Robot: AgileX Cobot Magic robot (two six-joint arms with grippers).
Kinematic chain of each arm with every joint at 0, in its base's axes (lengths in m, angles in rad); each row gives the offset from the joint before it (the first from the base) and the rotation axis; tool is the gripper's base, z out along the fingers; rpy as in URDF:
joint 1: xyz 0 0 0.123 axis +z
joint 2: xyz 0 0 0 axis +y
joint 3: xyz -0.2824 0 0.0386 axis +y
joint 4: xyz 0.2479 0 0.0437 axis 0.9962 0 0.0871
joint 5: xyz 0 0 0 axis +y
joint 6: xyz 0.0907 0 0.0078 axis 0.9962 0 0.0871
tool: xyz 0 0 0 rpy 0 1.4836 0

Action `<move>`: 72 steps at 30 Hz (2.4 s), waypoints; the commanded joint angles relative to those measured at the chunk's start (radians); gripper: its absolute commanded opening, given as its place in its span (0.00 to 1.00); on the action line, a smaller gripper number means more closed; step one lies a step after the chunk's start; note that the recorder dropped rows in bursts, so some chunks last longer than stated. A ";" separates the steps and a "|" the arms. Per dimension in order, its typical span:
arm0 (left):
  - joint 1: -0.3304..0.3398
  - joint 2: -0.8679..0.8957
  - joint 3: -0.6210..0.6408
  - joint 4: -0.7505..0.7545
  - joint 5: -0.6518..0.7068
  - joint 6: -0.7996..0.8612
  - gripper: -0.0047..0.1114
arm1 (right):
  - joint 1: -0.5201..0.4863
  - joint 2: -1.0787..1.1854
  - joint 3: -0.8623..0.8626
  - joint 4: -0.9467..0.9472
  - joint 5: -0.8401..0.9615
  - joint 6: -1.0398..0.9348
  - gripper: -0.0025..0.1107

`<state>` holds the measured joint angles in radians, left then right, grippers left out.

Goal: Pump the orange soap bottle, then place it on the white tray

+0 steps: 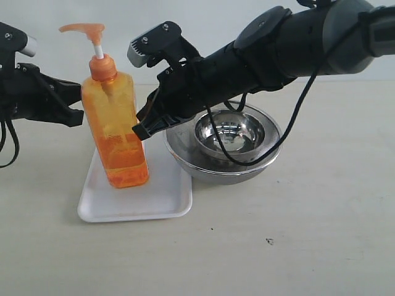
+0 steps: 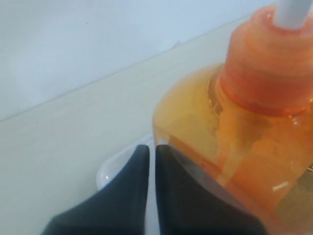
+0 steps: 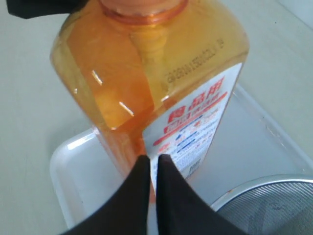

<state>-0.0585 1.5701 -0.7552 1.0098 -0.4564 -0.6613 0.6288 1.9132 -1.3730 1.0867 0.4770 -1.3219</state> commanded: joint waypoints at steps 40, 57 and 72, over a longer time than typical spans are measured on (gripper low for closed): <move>-0.002 -0.254 -0.020 -0.001 0.315 -0.167 0.08 | -0.021 -0.076 -0.003 -0.016 -0.206 -0.013 0.02; -0.162 -1.038 0.332 -0.139 0.668 -0.202 0.08 | -0.334 -0.348 0.000 -0.264 0.230 0.170 0.02; -0.162 -1.134 0.332 -0.137 0.666 -0.202 0.08 | -0.330 -0.348 0.000 -0.234 0.219 0.181 0.02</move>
<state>-0.2164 0.4391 -0.4273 0.8807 0.2234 -0.8534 0.3009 1.5742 -1.3730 0.8455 0.6955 -1.1423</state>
